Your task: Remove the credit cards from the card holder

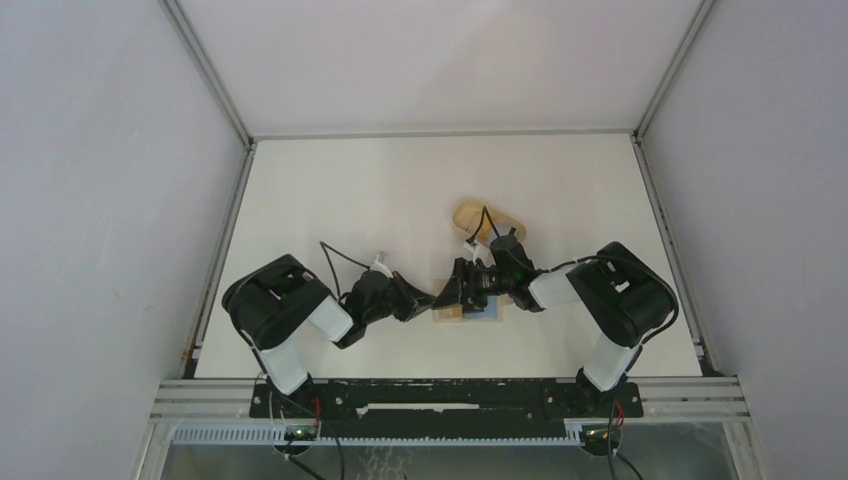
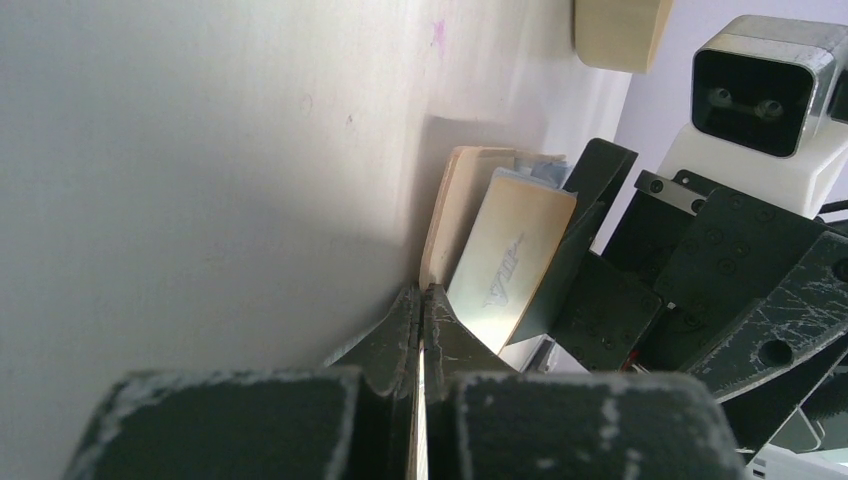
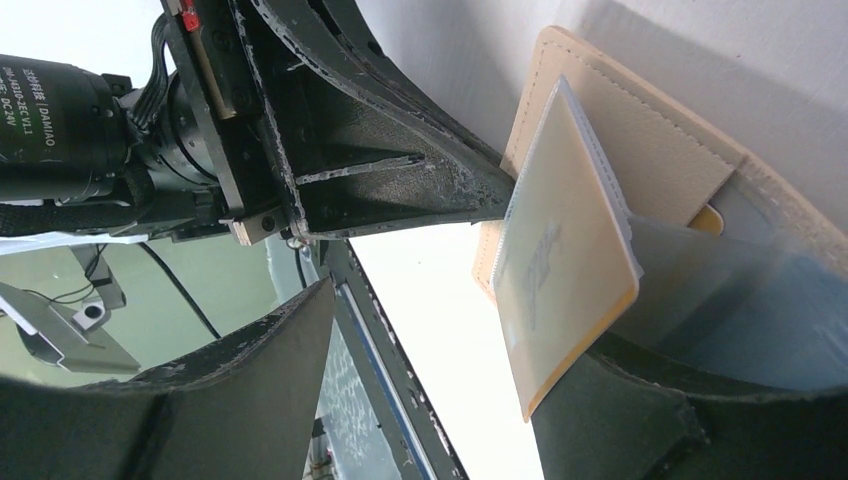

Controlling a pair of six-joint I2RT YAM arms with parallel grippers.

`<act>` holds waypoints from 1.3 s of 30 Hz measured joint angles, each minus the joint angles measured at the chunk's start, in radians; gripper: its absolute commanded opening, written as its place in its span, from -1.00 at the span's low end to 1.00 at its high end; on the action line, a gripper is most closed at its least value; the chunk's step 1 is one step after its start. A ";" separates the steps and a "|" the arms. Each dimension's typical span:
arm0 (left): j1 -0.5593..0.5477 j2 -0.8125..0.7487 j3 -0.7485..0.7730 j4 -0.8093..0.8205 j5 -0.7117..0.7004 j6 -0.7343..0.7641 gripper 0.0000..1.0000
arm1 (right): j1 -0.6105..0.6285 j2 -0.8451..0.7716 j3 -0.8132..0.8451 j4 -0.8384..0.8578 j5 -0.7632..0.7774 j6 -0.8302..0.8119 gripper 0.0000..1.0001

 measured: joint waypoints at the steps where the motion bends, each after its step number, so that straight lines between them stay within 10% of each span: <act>1: 0.000 0.000 -0.001 0.002 0.000 0.000 -1.00 | -0.001 -0.003 0.002 -0.010 0.002 -0.003 0.50; 25: -0.001 0.001 -0.002 0.003 0.003 -0.001 -1.00 | -0.198 -0.098 -0.027 -0.294 0.019 -0.204 -0.16; 39: -0.001 0.001 -0.002 0.003 0.003 -0.001 -1.00 | -0.262 -0.110 -0.061 -0.321 0.008 -0.235 -1.00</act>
